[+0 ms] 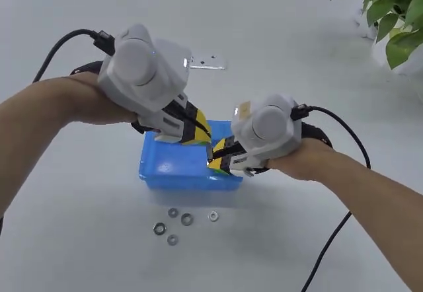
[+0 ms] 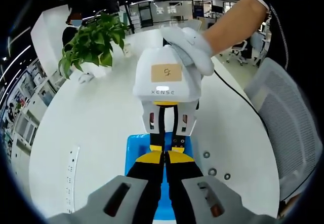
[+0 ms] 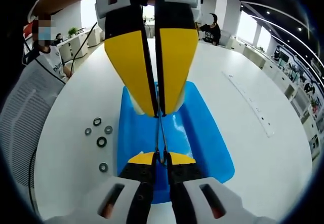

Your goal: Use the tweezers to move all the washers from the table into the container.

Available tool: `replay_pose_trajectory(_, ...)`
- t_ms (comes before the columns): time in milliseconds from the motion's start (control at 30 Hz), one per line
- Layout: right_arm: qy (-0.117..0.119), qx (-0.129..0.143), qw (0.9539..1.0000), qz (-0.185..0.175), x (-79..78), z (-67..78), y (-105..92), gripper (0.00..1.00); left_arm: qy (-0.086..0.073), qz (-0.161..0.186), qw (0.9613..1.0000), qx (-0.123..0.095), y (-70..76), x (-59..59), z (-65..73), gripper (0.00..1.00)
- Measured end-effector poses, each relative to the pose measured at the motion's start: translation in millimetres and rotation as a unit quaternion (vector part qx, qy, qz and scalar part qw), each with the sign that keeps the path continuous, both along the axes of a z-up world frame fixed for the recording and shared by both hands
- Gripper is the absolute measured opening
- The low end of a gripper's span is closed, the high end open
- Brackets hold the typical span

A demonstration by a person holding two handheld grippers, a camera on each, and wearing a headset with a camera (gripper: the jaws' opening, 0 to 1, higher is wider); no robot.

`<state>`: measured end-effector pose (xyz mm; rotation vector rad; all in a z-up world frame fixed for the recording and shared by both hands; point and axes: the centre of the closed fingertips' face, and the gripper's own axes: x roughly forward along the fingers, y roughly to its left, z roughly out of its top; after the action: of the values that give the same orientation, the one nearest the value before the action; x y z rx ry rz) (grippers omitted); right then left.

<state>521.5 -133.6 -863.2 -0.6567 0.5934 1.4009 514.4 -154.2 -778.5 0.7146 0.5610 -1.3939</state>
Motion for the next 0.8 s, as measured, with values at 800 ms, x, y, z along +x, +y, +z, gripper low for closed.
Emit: replay_pose_trajectory(800, -0.027, 0.007, 0.9996, 0.008, -5.1, 25.5, 4.8, 0.11, -0.016, -0.001, 0.9998, 0.008, 3.2, -8.3, 24.5, 0.05)
